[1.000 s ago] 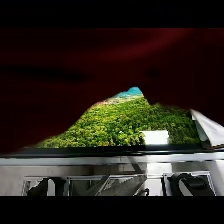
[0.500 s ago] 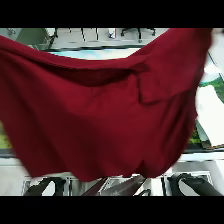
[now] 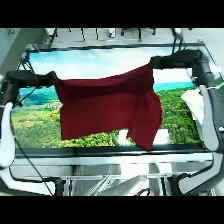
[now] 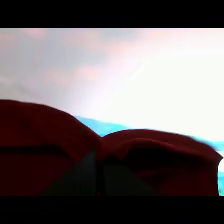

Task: Fold the shirts.

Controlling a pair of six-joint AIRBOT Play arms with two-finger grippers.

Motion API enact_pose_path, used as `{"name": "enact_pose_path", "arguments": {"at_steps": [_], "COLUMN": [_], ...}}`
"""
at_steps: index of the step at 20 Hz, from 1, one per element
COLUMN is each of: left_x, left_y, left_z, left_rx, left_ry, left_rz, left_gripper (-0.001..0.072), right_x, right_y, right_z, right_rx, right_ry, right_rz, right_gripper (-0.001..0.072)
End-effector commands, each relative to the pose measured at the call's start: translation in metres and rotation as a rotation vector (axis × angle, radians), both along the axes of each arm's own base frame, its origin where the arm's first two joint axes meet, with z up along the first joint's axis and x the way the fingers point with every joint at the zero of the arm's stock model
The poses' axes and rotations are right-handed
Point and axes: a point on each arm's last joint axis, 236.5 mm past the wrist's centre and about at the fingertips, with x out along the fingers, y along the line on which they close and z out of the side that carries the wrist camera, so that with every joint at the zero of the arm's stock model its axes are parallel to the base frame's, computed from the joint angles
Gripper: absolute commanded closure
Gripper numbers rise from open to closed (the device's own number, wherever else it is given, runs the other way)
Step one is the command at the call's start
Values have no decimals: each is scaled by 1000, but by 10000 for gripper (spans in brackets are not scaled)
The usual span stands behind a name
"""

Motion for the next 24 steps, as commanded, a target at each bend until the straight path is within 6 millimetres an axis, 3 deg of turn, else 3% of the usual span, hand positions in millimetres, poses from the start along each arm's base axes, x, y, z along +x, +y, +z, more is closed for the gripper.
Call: {"name": "enact_pose_path", "arguments": {"at_steps": [1, 4, 8, 11, 15, 17, 20, 24], "left_x": [27, 44, 61, 72, 45, 30, 20, 22], "left_y": [4, 2, 3, -2, 35, 49, 50, 41], "left_z": [-57, -64, -57, -63, -105, -112, -117, -116], "left_rx": [2, -7, -22, -5, 173, 219, 229, 233], "left_ry": [71, 84, 65, 45, 199, 267, 311, 302], "left_rz": [-5, -21, -13, -16, 31, 31, 20, 6], "left_gripper": [695, 696, 696, 696, 696, 696, 696, 695], "right_x": [25, 35, 38, 38, 24, 17, 14, 11], "right_y": [-11, -30, -45, -43, -36, -40, -57, -59], "right_z": [-50, -59, -61, -86, -141, -154, -164, -174], "right_rx": [30, 31, 22, 17, 15, -25, -94, -106], "right_ry": [32, 21, 14, 54, 187, 219, 247, 269], "right_rz": [-79, -128, -155, -146, -117, -101, -140, -138], "right_gripper": [693, 693, 693, 693, 694, 693, 693, 693]}}
